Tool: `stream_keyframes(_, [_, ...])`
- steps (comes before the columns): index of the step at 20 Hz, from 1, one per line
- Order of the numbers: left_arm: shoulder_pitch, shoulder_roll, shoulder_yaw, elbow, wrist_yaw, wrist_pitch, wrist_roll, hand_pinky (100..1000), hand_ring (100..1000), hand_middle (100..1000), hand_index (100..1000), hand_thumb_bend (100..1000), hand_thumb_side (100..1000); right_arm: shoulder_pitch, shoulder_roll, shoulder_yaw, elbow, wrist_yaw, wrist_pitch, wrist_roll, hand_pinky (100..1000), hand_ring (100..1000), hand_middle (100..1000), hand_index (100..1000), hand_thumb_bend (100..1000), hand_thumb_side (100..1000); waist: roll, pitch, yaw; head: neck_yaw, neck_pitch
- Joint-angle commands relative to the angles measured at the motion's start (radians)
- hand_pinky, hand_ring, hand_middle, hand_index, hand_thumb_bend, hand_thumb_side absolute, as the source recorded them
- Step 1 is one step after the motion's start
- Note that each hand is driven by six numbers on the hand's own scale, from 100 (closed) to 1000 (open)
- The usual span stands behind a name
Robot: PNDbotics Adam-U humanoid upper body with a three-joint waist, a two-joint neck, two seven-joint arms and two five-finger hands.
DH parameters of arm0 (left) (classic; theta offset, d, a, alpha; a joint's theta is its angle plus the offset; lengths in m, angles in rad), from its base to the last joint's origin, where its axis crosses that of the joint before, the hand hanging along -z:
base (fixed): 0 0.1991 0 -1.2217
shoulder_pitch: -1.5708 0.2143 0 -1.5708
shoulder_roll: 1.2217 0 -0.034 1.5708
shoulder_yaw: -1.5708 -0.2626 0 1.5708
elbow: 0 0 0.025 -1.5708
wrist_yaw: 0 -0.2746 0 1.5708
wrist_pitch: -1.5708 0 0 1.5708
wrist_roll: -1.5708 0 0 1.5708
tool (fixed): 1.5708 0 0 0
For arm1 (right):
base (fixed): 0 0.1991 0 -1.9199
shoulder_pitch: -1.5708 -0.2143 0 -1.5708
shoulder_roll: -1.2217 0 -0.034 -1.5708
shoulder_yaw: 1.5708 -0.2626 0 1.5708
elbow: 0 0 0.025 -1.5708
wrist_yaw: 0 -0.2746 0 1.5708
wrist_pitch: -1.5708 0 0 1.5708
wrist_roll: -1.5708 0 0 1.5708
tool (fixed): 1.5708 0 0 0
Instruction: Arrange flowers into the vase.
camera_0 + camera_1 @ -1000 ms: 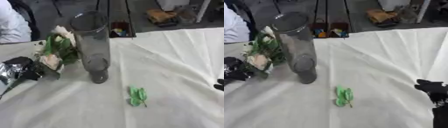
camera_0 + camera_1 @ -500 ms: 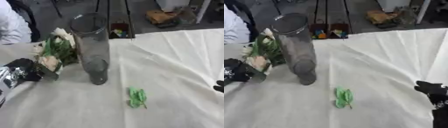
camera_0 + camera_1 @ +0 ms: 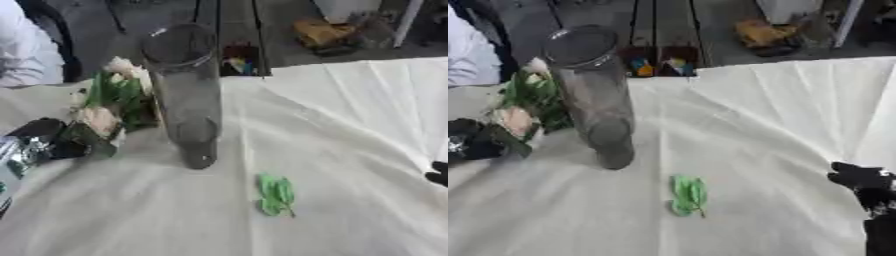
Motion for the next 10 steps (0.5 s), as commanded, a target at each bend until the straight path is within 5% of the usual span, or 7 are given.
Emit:
stream_keyframes(1, [-0.013, 0.037, -0.002, -0.041, 0.03, 0.009, 0.016, 100, 100, 100, 142, 100, 938, 0.0, -0.007, 0.003, -0.018, 0.002, 0.007, 0.001, 716, 744, 563, 609, 100, 1000, 0.0, -0.025, 0.003, 0.001, 0.003])
stream_keyframes(5, [-0.021, 0.054, 0.006, -0.089, 0.054, 0.027, 0.032, 100, 100, 100, 127, 100, 990, 0.003, -0.01, 0.003, -0.018, 0.001, 0.011, 0.001, 716, 745, 562, 609, 100, 1000, 0.002, -0.032, 0.005, 0.0, 0.008])
stream_keyframes(10, [-0.024, 0.063, 0.018, -0.135, 0.062, 0.051, 0.079, 100, 100, 100, 110, 100, 906, 0.004, -0.013, 0.002, -0.018, -0.005, 0.011, 0.001, 717, 745, 562, 608, 100, 1000, 0.003, -0.037, 0.006, 0.0, 0.01])
